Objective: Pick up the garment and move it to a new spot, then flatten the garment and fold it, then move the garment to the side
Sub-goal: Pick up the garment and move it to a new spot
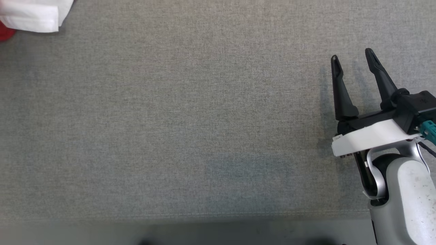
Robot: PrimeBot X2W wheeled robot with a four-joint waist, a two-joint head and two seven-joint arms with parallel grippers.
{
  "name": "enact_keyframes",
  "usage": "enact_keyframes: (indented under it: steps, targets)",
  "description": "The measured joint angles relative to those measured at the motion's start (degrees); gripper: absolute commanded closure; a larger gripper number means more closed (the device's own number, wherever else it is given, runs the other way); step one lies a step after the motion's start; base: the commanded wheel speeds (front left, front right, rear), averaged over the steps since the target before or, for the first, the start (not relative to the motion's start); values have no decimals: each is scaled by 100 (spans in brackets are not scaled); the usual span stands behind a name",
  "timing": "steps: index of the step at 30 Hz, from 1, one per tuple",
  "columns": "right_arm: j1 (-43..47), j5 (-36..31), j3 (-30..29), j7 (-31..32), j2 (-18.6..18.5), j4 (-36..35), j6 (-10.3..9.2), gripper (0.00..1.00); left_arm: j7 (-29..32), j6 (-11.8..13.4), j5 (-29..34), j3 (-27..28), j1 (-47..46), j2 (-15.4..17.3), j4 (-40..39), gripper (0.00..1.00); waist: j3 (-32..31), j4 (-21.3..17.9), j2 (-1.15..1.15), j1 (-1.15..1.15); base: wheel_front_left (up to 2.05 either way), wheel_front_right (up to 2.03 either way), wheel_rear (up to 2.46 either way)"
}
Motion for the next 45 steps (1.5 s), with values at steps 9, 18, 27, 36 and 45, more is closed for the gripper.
enact_keyframes:
  steps: [9,18,27,36,45]
  targets:
    - [-94,30,93,100,-31,-75,0,0,-299,53,127,-68,-171,-107,591,0,474,-166,0,0,0,0,0]
    - [-113,29,77,89,-52,-87,0,0,-776,213,165,-23,-309,-179,1107,100,550,-357,0,-1,0,0,0]
    - [-121,32,20,-66,-27,135,0,0,-1223,57,368,-145,-478,-179,1308,100,363,-424,0,-1,0,0,0]
    - [-48,156,37,-285,52,624,0,0,-1362,-355,375,-380,-578,-437,1014,100,-294,-393,0,-1,0,0,0]
    - [279,275,-45,-410,102,995,0,0,-1027,-527,36,-723,-400,-1082,-230,100,-1222,-362,0,-2,0,0,0]
